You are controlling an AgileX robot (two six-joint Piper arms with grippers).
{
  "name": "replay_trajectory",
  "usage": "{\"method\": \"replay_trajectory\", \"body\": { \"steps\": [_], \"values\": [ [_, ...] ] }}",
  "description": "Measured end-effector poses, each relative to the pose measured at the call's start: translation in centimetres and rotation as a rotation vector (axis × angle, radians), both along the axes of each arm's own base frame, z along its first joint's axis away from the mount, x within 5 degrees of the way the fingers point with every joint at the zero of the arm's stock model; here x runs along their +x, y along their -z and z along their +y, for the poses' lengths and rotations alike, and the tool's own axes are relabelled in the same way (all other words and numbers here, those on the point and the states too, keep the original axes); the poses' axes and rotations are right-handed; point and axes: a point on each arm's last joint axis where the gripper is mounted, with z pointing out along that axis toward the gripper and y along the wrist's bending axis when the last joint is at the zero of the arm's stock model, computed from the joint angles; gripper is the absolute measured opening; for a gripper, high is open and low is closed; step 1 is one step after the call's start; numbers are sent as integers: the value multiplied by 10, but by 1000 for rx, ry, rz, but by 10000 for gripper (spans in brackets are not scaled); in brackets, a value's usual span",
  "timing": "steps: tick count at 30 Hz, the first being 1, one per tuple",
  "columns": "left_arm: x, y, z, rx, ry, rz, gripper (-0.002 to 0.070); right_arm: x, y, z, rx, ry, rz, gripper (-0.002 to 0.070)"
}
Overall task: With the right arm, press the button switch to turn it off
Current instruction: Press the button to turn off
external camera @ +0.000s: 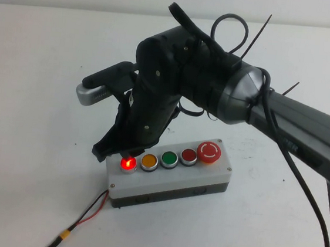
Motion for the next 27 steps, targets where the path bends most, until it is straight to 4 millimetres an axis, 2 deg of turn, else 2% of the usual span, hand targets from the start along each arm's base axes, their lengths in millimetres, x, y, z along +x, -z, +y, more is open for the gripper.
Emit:
{"method": "replay_trajectory", "body": {
  "steps": [11, 16, 20, 27],
  "values": [
    [0, 0, 0, 0, 0, 0, -2, 2, 8, 4, -2, 0, 24, -15],
    [0, 0, 0, 0, 0, 0, -2, 1, 3, 4, 12, 1, 12, -15],
    [0, 0, 0, 0, 0, 0, -2, -3, -17, -2, 30, -10, -16, -15],
    [0, 0, 0, 0, 0, 0, -2, -26, -81, -29, 94, -40, -93, -15]
  ]
}}
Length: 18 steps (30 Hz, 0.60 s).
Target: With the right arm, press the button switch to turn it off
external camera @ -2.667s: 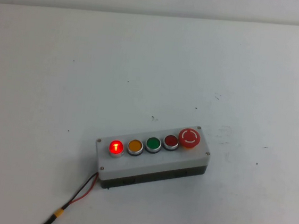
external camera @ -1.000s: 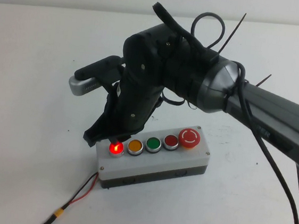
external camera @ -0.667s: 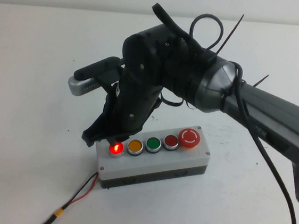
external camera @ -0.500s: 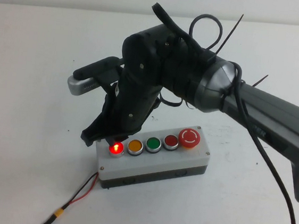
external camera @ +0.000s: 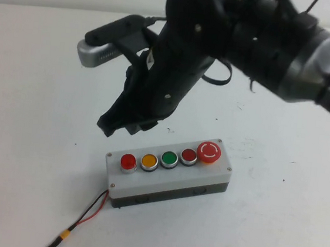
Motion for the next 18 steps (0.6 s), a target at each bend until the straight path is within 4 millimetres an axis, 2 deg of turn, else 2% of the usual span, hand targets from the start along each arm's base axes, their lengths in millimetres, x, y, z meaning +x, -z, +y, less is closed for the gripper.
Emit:
{"method": "replay_trajectory", "body": {
  "steps": [4, 10, 14, 18],
  "values": [
    [0, 0, 0, 0, 0, 0, -2, -18, -28, -22, 17, -17, -49, -15],
    [0, 0, 0, 0, 0, 0, -2, -62, -58, -80, 7, 0, -110, -15],
    [0, 0, 0, 0, 0, 0, -2, -96, -64, -119, 71, 9, -167, -15],
    [0, 0, 0, 0, 0, 0, -2, -128, -59, -155, 79, 10, -174, -16]
  ]
}}
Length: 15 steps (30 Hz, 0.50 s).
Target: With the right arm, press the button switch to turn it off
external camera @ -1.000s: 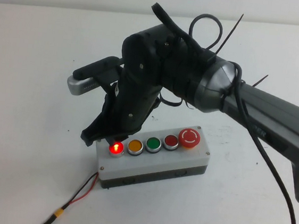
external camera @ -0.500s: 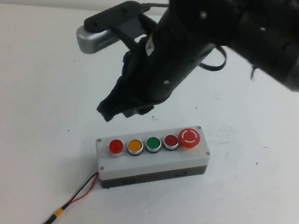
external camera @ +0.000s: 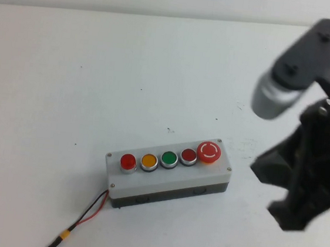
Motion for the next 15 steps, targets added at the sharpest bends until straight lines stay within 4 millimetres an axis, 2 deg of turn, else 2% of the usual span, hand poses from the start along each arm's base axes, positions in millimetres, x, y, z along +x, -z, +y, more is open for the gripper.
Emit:
{"method": "replay_trajectory", "body": {
  "steps": [3, 6, 12, 15],
  "values": [
    [0, 0, 0, 0, 0, 0, -2, -18, 2, -20, -6, 0, 2, -16],
    [0, 0, 0, 0, 0, 0, -2, -27, 11, -33, -59, 4, 25, -16],
    [0, 0, 0, 0, 0, 0, -2, -23, 37, -40, -172, 23, 8, -16],
    [0, 0, 0, 0, 0, 0, -2, -16, 47, -44, -136, 59, -33, -16]
  ]
}}
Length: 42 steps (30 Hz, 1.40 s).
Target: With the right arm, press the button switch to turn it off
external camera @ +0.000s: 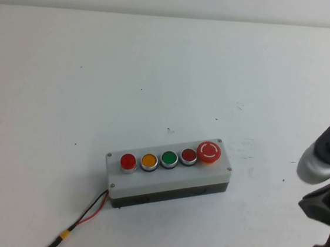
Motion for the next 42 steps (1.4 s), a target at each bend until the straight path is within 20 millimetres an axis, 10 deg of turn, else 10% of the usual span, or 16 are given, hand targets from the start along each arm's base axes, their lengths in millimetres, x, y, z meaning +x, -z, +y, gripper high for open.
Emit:
{"method": "replay_trajectory", "body": {
  "steps": [8, 20, 31, 42],
  "values": [
    [0, 0, 0, 0, 0, 0, -2, 7, 45, -59, 398, 358, -232, -16],
    [0, 0, 0, 0, 0, 0, -2, -57, 153, -119, 643, 674, -676, -16],
    [0, 0, 0, 0, 0, 0, -2, -79, 156, -123, 625, 619, -842, -16],
    [0, 0, 0, 0, 0, 0, -2, -82, 179, -120, 498, 619, -617, -16]
  ]
}}
